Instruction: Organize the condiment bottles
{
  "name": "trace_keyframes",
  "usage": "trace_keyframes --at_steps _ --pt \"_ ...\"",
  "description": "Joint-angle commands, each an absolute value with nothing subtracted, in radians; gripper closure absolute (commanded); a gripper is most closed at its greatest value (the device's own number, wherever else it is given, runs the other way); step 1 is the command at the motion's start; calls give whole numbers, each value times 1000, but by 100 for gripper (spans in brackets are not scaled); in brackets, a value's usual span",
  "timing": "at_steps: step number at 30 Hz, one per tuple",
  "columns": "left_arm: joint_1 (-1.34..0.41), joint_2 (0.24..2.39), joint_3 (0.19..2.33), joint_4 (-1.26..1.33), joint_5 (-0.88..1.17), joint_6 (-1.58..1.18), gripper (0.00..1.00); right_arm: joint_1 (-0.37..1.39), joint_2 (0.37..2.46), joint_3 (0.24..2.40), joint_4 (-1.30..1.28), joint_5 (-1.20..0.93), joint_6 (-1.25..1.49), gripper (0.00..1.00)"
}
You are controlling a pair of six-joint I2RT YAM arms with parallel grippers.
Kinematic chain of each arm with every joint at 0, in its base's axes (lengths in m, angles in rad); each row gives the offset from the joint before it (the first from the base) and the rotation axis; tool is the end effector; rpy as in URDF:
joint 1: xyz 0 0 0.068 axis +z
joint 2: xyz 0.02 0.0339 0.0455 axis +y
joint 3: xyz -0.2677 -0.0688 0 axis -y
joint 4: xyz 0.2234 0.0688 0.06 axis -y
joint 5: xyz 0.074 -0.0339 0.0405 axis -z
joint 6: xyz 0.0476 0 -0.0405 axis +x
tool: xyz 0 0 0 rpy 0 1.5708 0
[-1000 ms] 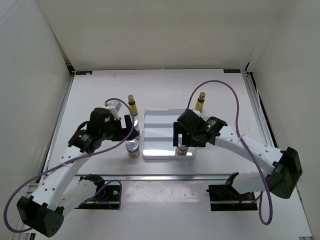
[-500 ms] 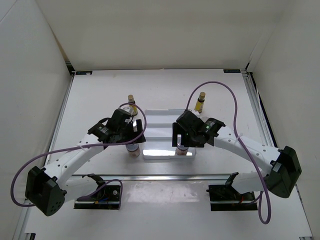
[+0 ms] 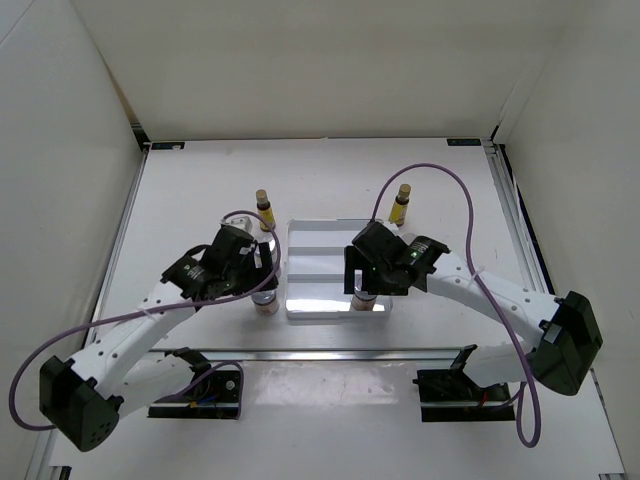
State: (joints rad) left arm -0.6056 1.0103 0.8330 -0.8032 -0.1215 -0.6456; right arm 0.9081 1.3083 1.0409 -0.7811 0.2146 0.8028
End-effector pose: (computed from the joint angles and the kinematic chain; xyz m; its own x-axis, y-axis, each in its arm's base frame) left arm 0.1477 -0.0953 0.2592 -0.8522 -0.1364 -0.5052 -0.0039 0.9671 -0.2545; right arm 0.1569 0.1845 0.2664 -0.8775 0.0180 -0.4793 -0.1061 0.9672 0.2306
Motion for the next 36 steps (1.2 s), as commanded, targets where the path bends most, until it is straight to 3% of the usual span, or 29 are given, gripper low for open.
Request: trace_keyframes --at_steps 1,12,17,21,22,24,25,28,32,36 --pt "-614 942 838 -816 -170 -649 5 910 1312 1051 -761 221 802 0" --pt "-623 1144 795 -784 -152 -660 2 910 1312 1051 -761 221 802 0" --pt "-623 1177 782 -730 -152 -660 8 910 1312 1051 -761 221 802 0" --pt "-623 1169 792 -730 -143 -649 24 910 1312 1051 -761 221 802 0" --pt "-633 1157 801 -730 -143 -649 33 910 1312 1051 -761 221 802 0" --pt "-643 1111 813 -730 -143 -649 41 910 1312 1051 -761 221 802 0" --pt "-643 1095 830 -741 -143 -649 54 910 1312 1051 -761 221 802 0" --pt "-664 1056 882 -778 -152 -649 74 910 1312 1051 -761 221 802 0" --pt "-747 1055 948 -796 -172 -687 87 910 1312 1051 -761 221 802 0" --pt "-848 1087 997 -796 -228 -735 89 910 1312 1051 -761 221 802 0"
